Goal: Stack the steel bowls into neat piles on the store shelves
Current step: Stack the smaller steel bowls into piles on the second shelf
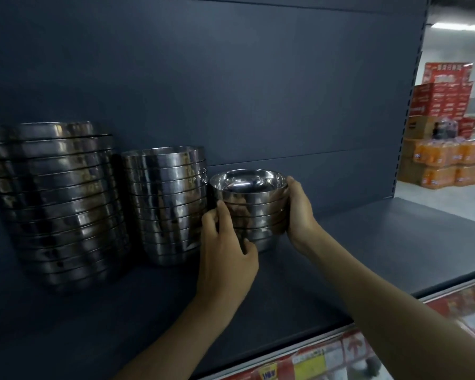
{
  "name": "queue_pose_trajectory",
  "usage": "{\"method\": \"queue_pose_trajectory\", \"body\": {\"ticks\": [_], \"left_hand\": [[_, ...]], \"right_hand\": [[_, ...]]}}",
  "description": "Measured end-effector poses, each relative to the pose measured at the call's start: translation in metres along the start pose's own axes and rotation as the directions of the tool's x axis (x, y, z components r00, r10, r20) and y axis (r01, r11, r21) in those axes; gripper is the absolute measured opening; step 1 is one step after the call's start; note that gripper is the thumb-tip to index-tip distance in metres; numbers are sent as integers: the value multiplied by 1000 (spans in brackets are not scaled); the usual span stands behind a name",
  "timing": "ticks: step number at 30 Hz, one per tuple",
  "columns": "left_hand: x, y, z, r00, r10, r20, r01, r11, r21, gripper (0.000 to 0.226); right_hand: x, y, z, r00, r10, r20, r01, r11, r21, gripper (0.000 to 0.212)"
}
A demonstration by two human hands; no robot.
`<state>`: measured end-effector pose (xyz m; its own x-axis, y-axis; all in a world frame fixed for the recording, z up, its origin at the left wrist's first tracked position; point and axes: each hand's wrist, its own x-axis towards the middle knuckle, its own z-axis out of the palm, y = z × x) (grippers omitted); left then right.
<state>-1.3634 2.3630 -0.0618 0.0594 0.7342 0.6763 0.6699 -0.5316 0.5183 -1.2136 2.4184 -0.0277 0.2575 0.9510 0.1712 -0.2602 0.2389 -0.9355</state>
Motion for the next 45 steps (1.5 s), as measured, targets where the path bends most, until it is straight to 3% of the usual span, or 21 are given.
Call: {"method": "queue_pose_trajectory", "body": {"ticks": [3, 5, 7, 9, 10, 13, 15, 20, 27, 29, 31, 32, 33, 34, 36, 38, 40, 42, 45], "left_hand": [[2, 1, -7, 999, -6, 44, 7, 1000, -21, 79], [2, 1, -22, 999, 19, 39, -18, 999, -36, 71], [0, -6, -44, 993, 94, -69, -95, 995, -15, 60], [-2, -21, -67, 971, 128, -204, -125, 992, 26, 54], [-2, -31, -76, 962, 116, -248, -106, 993, 52, 54], [-7, -54, -89, 970, 40, -239, -11, 993, 119, 61], [-11, -61, -88, 980, -32, -197, 53, 993, 103, 65], [-11, -69, -82, 982, -54, -180, 71, 994, 87, 70], [-9, -73, -84, 985, -35, -168, 51, 994, 92, 68], [-8, -69, -93, 984, -10, -180, 20, 998, 53, 64], [-7, -65, -113, 963, 45, -266, -41, 999, 22, 61], [-5, -64, -127, 938, 72, -340, -69, 997, 19, 61], [-3, -67, -142, 899, 88, -428, -88, 996, 21, 64], [-1, -74, -156, 855, 86, -511, -89, 996, 19, 68], [0, -93, -181, 813, 18, -582, -31, 999, -13, 80], [-5, -110, -193, 853, -143, -501, 102, 989, -108, 95], [-12, -124, -193, 901, -284, -328, 227, 953, -202, 107], [-15, -134, -189, 925, -320, -205, 268, 932, -242, 114], [-9, -145, -186, 928, -317, -196, 263, 930, -256, 116]], "right_hand": [[-13, -9, 5, 998, -33, -54, 28, 996, -85, 45], [-22, -14, 10, 954, -208, -215, 152, 955, -254, 28], [-50, -18, 21, 790, -527, -313, 380, 821, -426, 20], [-82, -17, 43, 666, -733, -134, 573, 619, -537, 26], [-95, -13, 56, 666, -746, -9, 613, 554, -564, 30], [-104, 10, 87, 823, -523, 222, 521, 541, -660, 38], [-100, 25, 98, 883, -404, 238, 442, 546, -712, 49], [-96, 41, 107, 910, -382, 163, 362, 539, -760, 48], [-99, 40, 105, 870, -456, 186, 430, 518, -739, 37], [-102, 36, 94, 773, -604, 195, 533, 451, -716, 35], [-102, 32, 77, 621, -771, 144, 563, 311, -766, 39], [-100, 31, 68, 577, -815, 57, 520, 313, -794, 45], [-99, 30, 62, 569, -820, -62, 461, 380, -802, 54], [-97, 29, 59, 592, -785, -179, 400, 480, -781, 62], [-93, 31, 59, 710, -643, -288, 294, 642, -709, 78], [-91, 32, 60, 807, -531, -258, 247, 701, -669, 92], [-90, 33, 59, 852, -477, -217, 236, 719, -653, 98], [-87, 37, 57, 871, -461, -173, 245, 711, -659, 101], [-84, 40, 55, 863, -479, -160, 263, 698, -666, 103]]}}
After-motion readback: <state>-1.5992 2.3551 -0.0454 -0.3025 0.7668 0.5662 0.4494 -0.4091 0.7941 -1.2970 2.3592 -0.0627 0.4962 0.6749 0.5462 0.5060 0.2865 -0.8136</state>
